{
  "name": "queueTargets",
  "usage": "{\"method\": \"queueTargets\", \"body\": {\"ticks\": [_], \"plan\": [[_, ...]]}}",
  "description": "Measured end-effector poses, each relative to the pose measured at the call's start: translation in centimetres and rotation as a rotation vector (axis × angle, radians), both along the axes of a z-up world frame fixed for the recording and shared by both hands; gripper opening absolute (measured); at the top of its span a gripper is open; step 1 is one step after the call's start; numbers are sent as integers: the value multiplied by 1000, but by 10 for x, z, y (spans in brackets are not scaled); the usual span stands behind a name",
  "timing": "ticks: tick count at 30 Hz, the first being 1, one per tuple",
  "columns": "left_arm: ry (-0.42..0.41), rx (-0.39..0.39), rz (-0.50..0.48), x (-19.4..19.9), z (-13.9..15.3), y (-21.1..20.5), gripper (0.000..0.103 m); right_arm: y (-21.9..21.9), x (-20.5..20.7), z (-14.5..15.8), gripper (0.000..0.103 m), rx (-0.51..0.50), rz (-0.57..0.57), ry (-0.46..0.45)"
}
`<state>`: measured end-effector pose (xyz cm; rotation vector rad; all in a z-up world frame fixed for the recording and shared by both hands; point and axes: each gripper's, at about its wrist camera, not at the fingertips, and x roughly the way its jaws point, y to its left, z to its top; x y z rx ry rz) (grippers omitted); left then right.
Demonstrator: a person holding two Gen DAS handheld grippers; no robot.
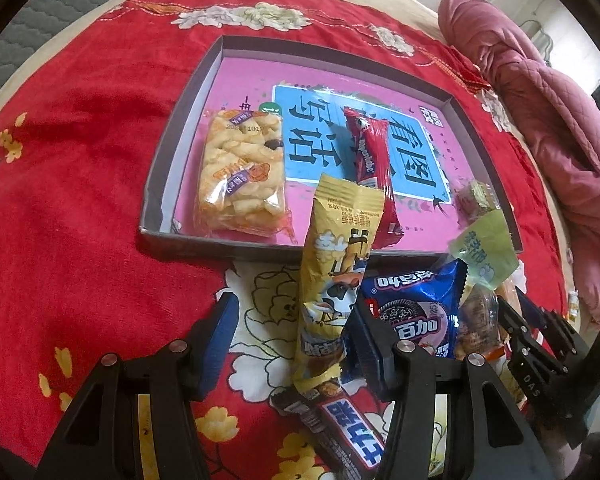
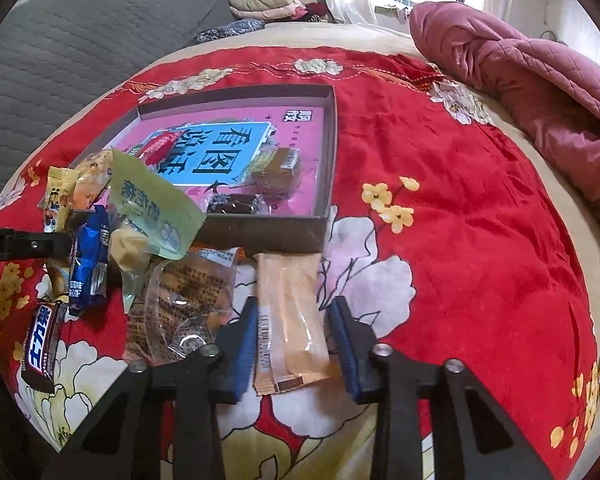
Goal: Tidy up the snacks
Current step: 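Move the right tool to the clear-wrapped pastry while the left tool approaches the yellow snack bag, then close the right tool on the pastry while the left tool closes on the yellow bag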
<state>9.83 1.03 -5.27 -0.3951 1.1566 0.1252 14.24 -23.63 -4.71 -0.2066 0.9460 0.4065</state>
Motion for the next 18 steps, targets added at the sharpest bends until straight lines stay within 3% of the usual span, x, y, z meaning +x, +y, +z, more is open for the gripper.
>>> {"method": "queueTargets", "body": {"ticks": [2,4,13,18], "plan": [[2,1,-3,1,-2,-2,57,0,0,0,31,5,3,3],[2,-5,-4,2,-4,-2,48,-1,1,0,30,15,1,6],[-10,-21,-30,4,-6,-8,21,-6,5,2,29,53,-13,16],[-21,-28,-32,4,-7,-8,20,-13,5,10,27,91,-33,-2]]}}
